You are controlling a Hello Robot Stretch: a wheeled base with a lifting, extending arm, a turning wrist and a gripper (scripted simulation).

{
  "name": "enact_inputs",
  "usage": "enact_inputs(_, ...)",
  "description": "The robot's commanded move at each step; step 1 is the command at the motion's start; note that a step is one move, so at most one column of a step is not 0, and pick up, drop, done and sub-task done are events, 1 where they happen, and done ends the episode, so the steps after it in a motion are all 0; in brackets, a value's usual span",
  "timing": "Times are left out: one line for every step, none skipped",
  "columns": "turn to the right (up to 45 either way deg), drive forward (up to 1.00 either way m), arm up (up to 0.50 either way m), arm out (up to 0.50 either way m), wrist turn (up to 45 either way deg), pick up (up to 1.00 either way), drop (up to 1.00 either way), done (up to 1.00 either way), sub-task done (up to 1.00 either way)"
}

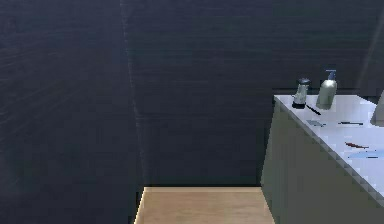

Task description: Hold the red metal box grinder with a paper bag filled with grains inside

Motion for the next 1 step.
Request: enact_inputs(0.0,0.00,0.00,0.00,0.0,0.00,0.00,1.00,0.00)
